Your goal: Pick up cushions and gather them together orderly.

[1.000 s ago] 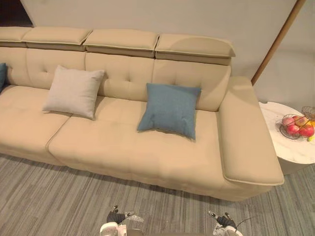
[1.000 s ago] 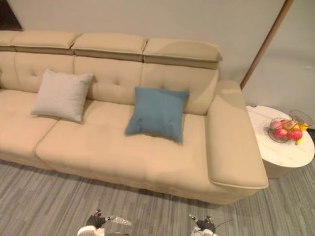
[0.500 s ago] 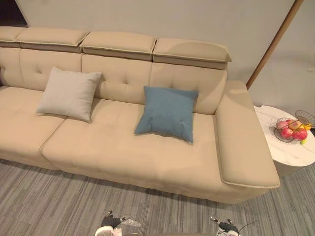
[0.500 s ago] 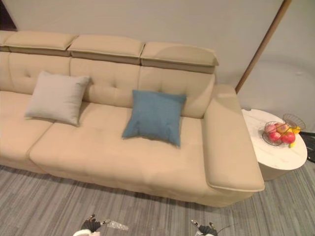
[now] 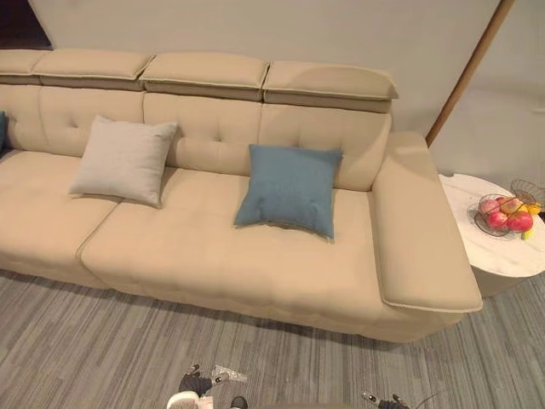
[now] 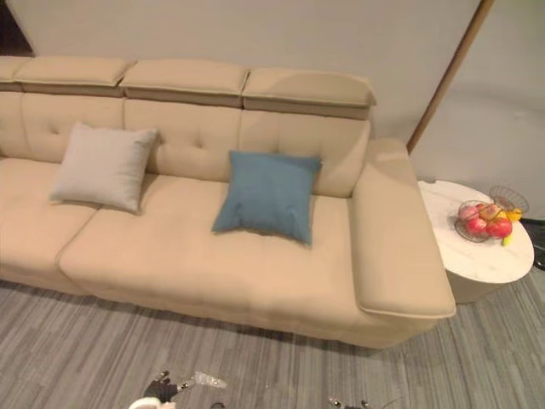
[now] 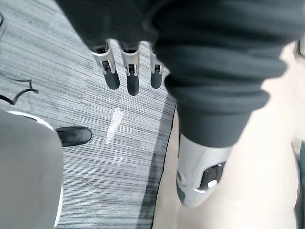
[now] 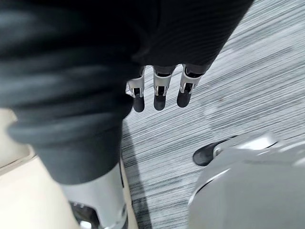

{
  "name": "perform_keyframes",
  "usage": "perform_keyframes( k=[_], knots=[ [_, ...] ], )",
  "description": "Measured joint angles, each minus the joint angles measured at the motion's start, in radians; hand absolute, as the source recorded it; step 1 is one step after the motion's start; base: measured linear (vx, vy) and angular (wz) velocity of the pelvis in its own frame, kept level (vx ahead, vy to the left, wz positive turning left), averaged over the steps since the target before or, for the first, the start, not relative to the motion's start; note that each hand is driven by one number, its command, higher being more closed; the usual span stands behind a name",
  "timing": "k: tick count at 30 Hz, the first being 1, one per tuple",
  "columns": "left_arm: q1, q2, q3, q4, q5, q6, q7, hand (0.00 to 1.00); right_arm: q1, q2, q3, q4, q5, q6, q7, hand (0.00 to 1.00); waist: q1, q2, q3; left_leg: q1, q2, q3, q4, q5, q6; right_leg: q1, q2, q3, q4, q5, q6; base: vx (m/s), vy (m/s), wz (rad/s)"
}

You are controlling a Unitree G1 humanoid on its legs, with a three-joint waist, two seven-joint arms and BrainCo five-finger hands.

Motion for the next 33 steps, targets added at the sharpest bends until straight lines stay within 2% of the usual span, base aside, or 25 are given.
perform_keyframes(
  k=[3, 6, 8, 10, 11, 14, 15, 16, 17, 18, 19, 21, 22, 23, 24, 27, 29, 30, 31, 32, 33],
  knots=[
    [-0.006, 0.000, -0.001, 0.000, 0.015, 0.003, -0.003, 0.00, 0.002, -0.001, 0.000, -0.009, 0.000, 0.000, 0.001, 0.00, -0.006, 0.004, 0.007, 0.025, 0.020, 0.054, 0.013, -0.023, -0.014, -0.002, 0.020, 0.052, 0.003, -0.001, -0.003, 0.05, -0.023, -0.54],
    [-0.017, -0.002, 0.000, -0.001, 0.017, 0.004, -0.005, 0.00, 0.002, -0.004, 0.004, -0.066, 0.000, 0.001, 0.001, 0.00, -0.007, 0.005, 0.026, 0.001, 0.042, 0.091, 0.139, -0.095, -0.029, -0.042, 0.049, 0.158, 0.045, -0.010, -0.014, 0.07, -0.032, -0.77],
    [-0.022, -0.008, 0.000, -0.001, 0.017, 0.003, -0.006, 0.00, -0.008, -0.011, 0.014, -0.074, 0.000, -0.002, 0.000, 0.00, -0.011, -0.002, 0.027, -0.024, 0.041, 0.053, 0.187, -0.097, -0.027, -0.075, 0.055, 0.216, 0.070, -0.008, -0.015, 0.10, -0.077, -0.99],
    [-0.032, -0.025, 0.003, -0.001, 0.017, 0.003, -0.007, 0.00, -0.015, -0.025, 0.027, -0.074, -0.001, -0.002, 0.000, 0.00, -0.027, 0.013, 0.031, -0.019, 0.049, 0.053, 0.192, -0.117, -0.018, -0.113, 0.074, 0.274, 0.092, -0.002, -0.010, 0.09, -0.050, -1.04],
    [-0.035, -0.034, 0.006, -0.001, 0.017, 0.003, -0.009, 0.00, -0.020, -0.026, 0.028, -0.076, -0.005, -0.001, 0.000, 0.00, -0.030, 0.024, 0.038, -0.001, 0.059, 0.091, 0.191, -0.134, -0.021, -0.133, 0.094, 0.311, 0.111, 0.007, -0.004, 0.02, 0.016, -1.40],
    [-0.041, -0.055, 0.046, -0.002, 0.020, 0.002, -0.010, 0.00, -0.023, 0.002, 0.066, -0.120, -0.039, -0.001, 0.000, 0.00, -0.031, 0.026, 0.040, 0.030, 0.073, 0.228, 0.196, -0.156, -0.008, -0.203, 0.147, 0.416, 0.136, 0.069, 0.006, -0.02, 0.025, -1.64],
    [-0.051, -0.063, 0.049, -0.011, 0.026, 0.002, -0.011, 0.00, -0.033, 0.007, 0.091, -0.150, -0.040, -0.001, 0.000, 0.00, -0.029, 0.027, 0.041, 0.029, 0.086, 0.307, 0.211, -0.167, -0.005, -0.249, 0.170, 0.401, 0.137, 0.123, 0.004, -0.04, 0.022, -1.82],
    [-0.052, -0.063, 0.049, -0.020, 0.029, 0.001, -0.011, 0.00, -0.043, 0.010, 0.106, -0.153, -0.041, -0.001, -0.001, 0.00, -0.028, 0.028, 0.044, 0.030, 0.094, 0.348, 0.219, -0.173, -0.004, -0.268, 0.179, 0.373, 0.135, 0.145, -0.003, -0.03, 0.005, -1.83],
    [-0.051, -0.059, 0.051, -0.032, 0.037, 0.001, -0.011, 0.00, -0.065, 0.023, 0.118, -0.160, -0.044, -0.001, -0.001, 0.00, -0.026, 0.031, 0.048, 0.032, 0.107, 0.412, 0.231, -0.183, -0.003, -0.295, 0.161, 0.241, 0.138, 0.139, -0.053, -0.03, -0.018, -1.56],
    [-0.054, -0.061, 0.052, -0.040, 0.037, 0.002, -0.011, 0.00, -0.064, 0.033, 0.124, -0.164, -0.058, -0.001, -0.001, 0.00, -0.031, 0.023, 0.054, 0.068, 0.100, 0.470, 0.220, -0.208, -0.024, -0.311, 0.116, -0.006, 0.206, 0.061, -0.096, -0.05, -0.037, -1.43],
    [-0.057, -0.062, 0.050, -0.046, 0.038, 0.003, -0.011, 0.00, -0.062, 0.035, 0.125, -0.166, -0.062, -0.001, 0.000, 0.00, -0.032, 0.023, 0.055, 0.082, 0.100, 0.504, 0.221, -0.224, -0.037, -0.310, 0.092, -0.111, 0.231, 0.021, -0.118, -0.06, -0.023, -1.24],
    [-0.051, -0.068, 0.039, -0.049, 0.037, 0.004, -0.012, 0.00, -0.062, 0.029, 0.141, -0.181, -0.077, -0.002, -0.001, 0.00, -0.035, 0.034, 0.055, 0.117, 0.103, 0.598, 0.222, -0.239, -0.050, -0.302, -0.023, -0.420, 0.301, -0.035, -0.151, -0.04, -0.013, -1.37],
    [-0.042, -0.070, 0.040, -0.048, 0.037, 0.010, -0.012, 0.00, -0.078, 0.012, 0.178, -0.172, -0.079, -0.005, 0.001, 0.00, -0.024, 0.049, 0.048, 0.133, 0.122, 0.685, 0.215, -0.247, -0.059, -0.272, -0.082, -0.646, 0.329, -0.063, -0.170, 0.01, -0.057, -1.52],
    [-0.039, -0.069, 0.039, -0.048, 0.037, 0.012, -0.012, 0.00, -0.087, 0.009, 0.186, -0.165, -0.079, -0.006, 0.000, 0.00, -0.019, 0.051, 0.048, 0.134, 0.121, 0.701, 0.212, -0.246, -0.059, -0.267, -0.093, -0.683, 0.337, -0.064, -0.170, 0.05, -0.080, -1.71],
    [-0.038, -0.058, 0.040, -0.045, 0.037, 0.019, -0.012, 0.00, -0.113, 0.007, 0.190, -0.144, -0.080, -0.008, 0.001, 0.00, -0.013, 0.041, 0.046, 0.147, 0.114, 0.737, 0.211, -0.243, -0.065, -0.272, -0.109, -0.726, 0.356, -0.062, -0.172, 0.13, -0.159, -1.27],
    [-0.058, -0.055, 0.034, 0.002, 0.038, 0.029, -0.025, 0.00, -0.138, -0.021, 0.190, -0.134, -0.080, -0.010, 0.001, 0.00, -0.036, 0.066, 0.063, 0.180, 0.120, 0.745, 0.227, -0.212, -0.100, -0.316, -0.058, -0.637, 0.398, -0.084, -0.189, 0.18, -0.180, -1.28],
    [-0.063, -0.050, 0.031, 0.003, 0.039, 0.029, -0.030, 0.00, -0.136, -0.043, 0.221, -0.120, -0.080, -0.011, 0.001, 0.00, -0.039, 0.064, 0.064, 0.169, 0.177, 0.750, 0.417, -0.208, -0.100, -0.322, -0.031, -0.555, 0.410, -0.107, -0.194, 0.28, -0.205, -1.31],
    [-0.062, -0.047, 0.031, 0.004, 0.043, 0.029, -0.031, 0.00, -0.137, -0.050, 0.238, -0.108, -0.079, -0.011, 0.001, 0.00, -0.040, 0.067, 0.065, 0.140, 0.252, 0.727, 0.618, -0.180, -0.056, -0.307, 0.001, -0.503, 0.381, -0.108, -0.199, 0.29, -0.141, -1.86],
    [-0.051, -0.042, 0.032, 0.013, 0.046, 0.027, -0.031, 0.00, -0.146, -0.043, 0.265, -0.108, -0.079, -0.011, -0.001, 0.00, -0.035, 0.069, 0.075, 0.068, 0.339, 0.634, 0.888, -0.178, 0.062, -0.266, 0.066, -0.399, 0.323, -0.109, -0.222, 0.23, -0.097, -1.80],
    [-0.051, -0.042, 0.032, 0.013, 0.047, 0.027, -0.031, 0.00, -0.148, -0.043, 0.268, -0.108, -0.079, -0.011, -0.001, 0.00, -0.035, 0.072, 0.077, 0.046, 0.341, 0.599, 0.928, -0.204, 0.062, -0.255, 0.079, -0.376, 0.310, -0.107, -0.226, 0.21, -0.035, -1.72],
    [-0.049, -0.042, 0.031, 0.013, 0.046, 0.026, -0.031, 0.00, -0.152, -0.042, 0.276, -0.105, -0.079, -0.012, -0.001, 0.00, -0.035, 0.072, 0.087, -0.006, 0.317, 0.506, 0.978, -0.250, 0.037, -0.227, 0.100, -0.326, 0.285, -0.102, -0.232, 0.14, 0.013, -1.30]
  ],
)
